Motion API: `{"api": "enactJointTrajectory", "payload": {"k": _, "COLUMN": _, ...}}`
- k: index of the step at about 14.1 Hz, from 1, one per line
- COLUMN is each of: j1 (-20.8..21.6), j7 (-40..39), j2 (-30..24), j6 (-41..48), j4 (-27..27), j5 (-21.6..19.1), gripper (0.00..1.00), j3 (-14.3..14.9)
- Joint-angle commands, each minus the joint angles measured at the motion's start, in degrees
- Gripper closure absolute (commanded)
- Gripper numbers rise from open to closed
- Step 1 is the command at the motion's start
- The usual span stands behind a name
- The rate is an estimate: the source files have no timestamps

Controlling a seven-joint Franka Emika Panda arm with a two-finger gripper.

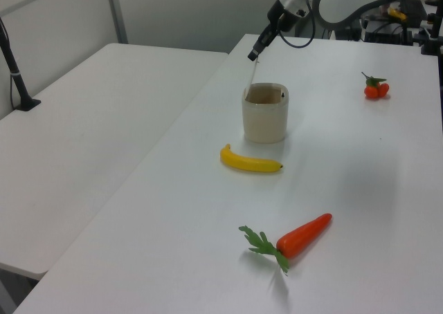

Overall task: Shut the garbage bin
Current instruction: 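Move the gripper over the white bin toward its raised lid, then push the raised lid down onto the bin with the gripper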

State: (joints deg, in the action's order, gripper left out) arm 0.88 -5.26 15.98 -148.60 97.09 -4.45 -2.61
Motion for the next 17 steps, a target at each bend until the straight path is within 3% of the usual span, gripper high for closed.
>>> {"api": "enactJointTrajectory", "payload": {"k": 1, "j1": -0.1, "j7": -1.3, "j2": -3.6, "j6": 10.8, "j4": 1.4, "j5": 1.1, "gripper": 0.99, "j3": 0.2}}
{"api": "enactJointTrajectory", "payload": {"k": 12, "j1": -1.1, "j7": -1.4, "j2": -3.3, "j6": 16.1, "j4": 3.1, "j5": 1.1, "gripper": 0.99, "j3": 0.2}}
{"api": "enactJointTrajectory", "payload": {"k": 17, "j1": -1.2, "j7": -1.5, "j2": -1.8, "j6": 16.4, "j4": 4.5, "j5": 4.1, "gripper": 0.99, "j3": 0.2}}
